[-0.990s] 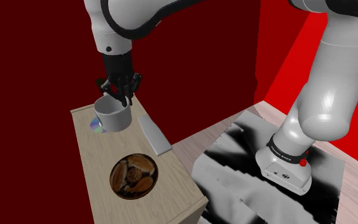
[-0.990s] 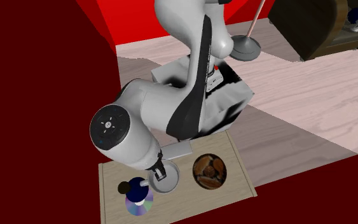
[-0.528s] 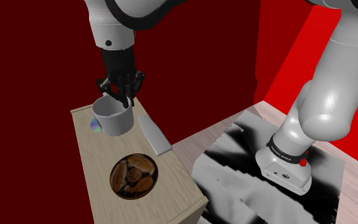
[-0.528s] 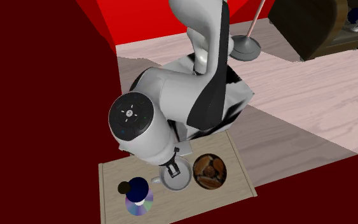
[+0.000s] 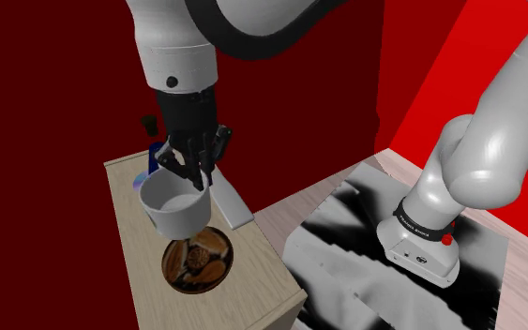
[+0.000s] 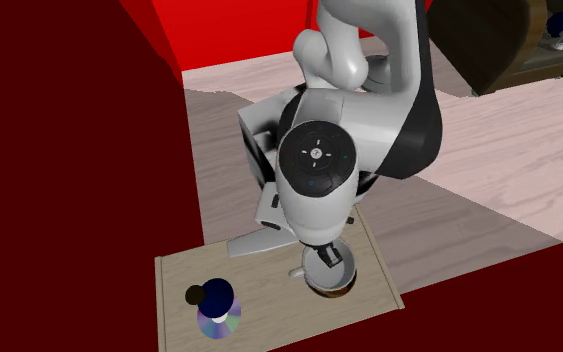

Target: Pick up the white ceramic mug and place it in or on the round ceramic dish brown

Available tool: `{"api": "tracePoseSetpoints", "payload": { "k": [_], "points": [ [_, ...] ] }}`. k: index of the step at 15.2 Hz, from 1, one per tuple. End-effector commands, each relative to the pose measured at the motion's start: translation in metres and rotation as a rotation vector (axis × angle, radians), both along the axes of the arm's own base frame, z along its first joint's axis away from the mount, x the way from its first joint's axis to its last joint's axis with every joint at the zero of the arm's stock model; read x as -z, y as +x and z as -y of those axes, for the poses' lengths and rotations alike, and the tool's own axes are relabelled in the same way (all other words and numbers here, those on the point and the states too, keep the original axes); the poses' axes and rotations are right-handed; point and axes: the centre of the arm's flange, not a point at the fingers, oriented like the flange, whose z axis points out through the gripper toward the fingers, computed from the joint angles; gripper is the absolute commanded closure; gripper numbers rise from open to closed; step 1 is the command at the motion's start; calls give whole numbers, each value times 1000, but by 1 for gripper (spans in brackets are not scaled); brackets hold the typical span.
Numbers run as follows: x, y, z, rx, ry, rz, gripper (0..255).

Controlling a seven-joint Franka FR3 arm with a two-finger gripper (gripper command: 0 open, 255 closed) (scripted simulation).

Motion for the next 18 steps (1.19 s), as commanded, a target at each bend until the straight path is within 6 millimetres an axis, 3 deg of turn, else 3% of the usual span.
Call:
{"api": "tracePoseSetpoints", "payload": {
  "k": [1, 18],
  "points": [
    [-4, -19, -4, 2, 0, 0, 255],
    [86, -19, -4, 2, 0, 0, 255]
  ]
}}
